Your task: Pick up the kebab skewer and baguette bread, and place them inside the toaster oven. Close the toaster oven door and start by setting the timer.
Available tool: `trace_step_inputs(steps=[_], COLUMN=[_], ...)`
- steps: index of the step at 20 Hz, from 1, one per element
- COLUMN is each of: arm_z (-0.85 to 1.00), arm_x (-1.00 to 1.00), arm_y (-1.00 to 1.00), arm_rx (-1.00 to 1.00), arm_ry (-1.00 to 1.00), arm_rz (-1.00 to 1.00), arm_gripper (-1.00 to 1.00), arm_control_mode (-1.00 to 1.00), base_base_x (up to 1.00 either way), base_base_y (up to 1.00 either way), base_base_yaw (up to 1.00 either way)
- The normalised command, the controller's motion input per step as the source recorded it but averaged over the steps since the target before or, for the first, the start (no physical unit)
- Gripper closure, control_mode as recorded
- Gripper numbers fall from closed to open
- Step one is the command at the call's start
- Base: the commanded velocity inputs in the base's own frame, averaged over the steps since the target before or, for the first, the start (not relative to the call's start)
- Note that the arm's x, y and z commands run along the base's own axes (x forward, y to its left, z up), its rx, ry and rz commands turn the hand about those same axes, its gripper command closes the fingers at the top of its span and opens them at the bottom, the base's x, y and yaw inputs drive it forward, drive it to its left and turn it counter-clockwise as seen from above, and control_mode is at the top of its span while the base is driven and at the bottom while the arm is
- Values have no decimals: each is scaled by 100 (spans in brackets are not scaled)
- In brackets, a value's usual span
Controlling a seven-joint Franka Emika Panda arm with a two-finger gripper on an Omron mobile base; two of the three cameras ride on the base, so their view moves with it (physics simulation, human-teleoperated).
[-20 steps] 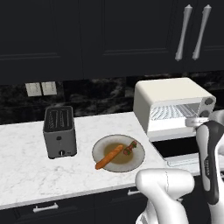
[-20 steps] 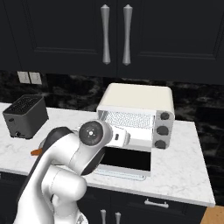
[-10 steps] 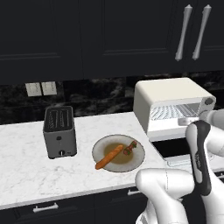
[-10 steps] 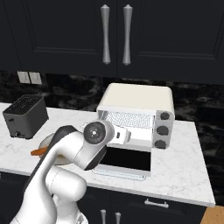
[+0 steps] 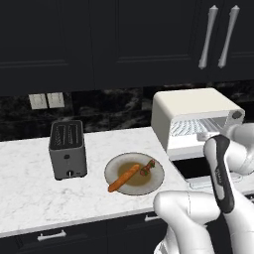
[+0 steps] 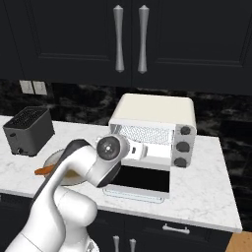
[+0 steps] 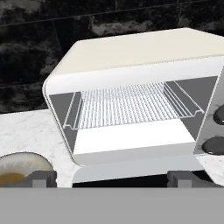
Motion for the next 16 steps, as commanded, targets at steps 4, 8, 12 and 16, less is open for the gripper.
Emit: trace_step_inputs(steps=[4, 8, 12, 16], arm_z=[-1, -15, -32, -18], arm_x=[34, 10, 20, 26], arm_y=[0, 0, -34, -39], arm_rx=[-6, -22, -8, 2], arm_ry=[0, 0, -3, -10], arm_rz=[0, 0, 0, 0], arm_gripper=[-100, -100, -100, -100], arm_control_mode=[-100, -100, -100, -100], base_base_x=[0, 0, 0, 0], base_base_y=[0, 0, 0, 0], base_base_yaw=[0, 0, 0, 0])
